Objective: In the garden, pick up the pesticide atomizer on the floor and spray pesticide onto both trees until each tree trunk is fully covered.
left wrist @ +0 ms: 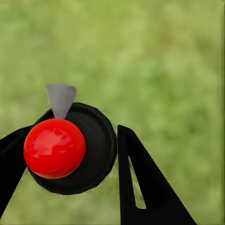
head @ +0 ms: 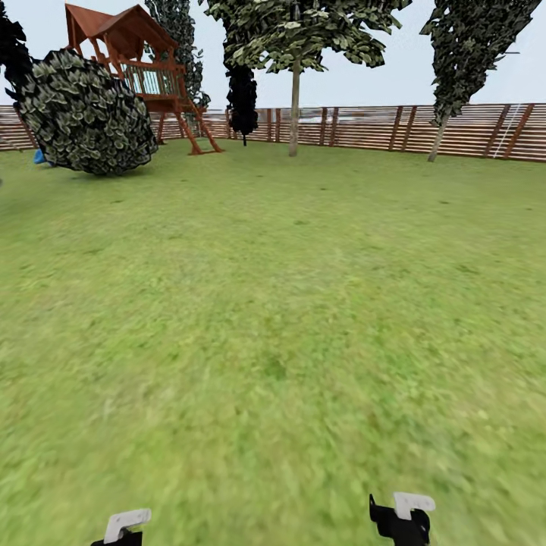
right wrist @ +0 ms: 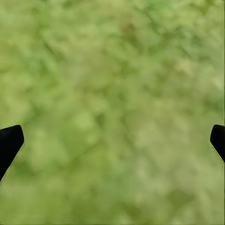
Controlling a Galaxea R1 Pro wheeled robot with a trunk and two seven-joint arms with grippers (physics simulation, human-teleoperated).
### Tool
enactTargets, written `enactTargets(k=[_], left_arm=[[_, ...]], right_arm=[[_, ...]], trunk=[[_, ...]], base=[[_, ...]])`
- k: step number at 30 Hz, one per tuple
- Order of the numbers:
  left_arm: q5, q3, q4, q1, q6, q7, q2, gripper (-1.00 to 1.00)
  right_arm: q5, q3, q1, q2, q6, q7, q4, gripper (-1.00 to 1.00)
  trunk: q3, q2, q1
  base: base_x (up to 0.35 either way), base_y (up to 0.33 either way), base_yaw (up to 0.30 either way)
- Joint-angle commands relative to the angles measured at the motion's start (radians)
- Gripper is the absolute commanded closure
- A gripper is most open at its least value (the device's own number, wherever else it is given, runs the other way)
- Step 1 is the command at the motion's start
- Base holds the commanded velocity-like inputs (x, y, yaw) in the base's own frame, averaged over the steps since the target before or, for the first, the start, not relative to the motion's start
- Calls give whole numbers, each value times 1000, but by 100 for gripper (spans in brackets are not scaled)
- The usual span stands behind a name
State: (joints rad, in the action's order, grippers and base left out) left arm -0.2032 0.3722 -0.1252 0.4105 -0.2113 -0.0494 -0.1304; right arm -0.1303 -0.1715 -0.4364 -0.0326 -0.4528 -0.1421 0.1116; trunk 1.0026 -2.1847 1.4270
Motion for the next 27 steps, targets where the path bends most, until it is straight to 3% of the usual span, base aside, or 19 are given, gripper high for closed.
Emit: enactTargets(k=[1,27], left_arm=[[-9,9,1,1,-3,-4,0,100],[-10,10,1,-2,-3,-4,-1,100]], right_arm=[[-11,-6,-1,0,-3,-4,-1,-100],[-11,-6,-1,1,-3,-4,-3,-100]], trunk=[[-1,0,0],[-32,0,0]], base=[[339,0,0],[339,0,0]])
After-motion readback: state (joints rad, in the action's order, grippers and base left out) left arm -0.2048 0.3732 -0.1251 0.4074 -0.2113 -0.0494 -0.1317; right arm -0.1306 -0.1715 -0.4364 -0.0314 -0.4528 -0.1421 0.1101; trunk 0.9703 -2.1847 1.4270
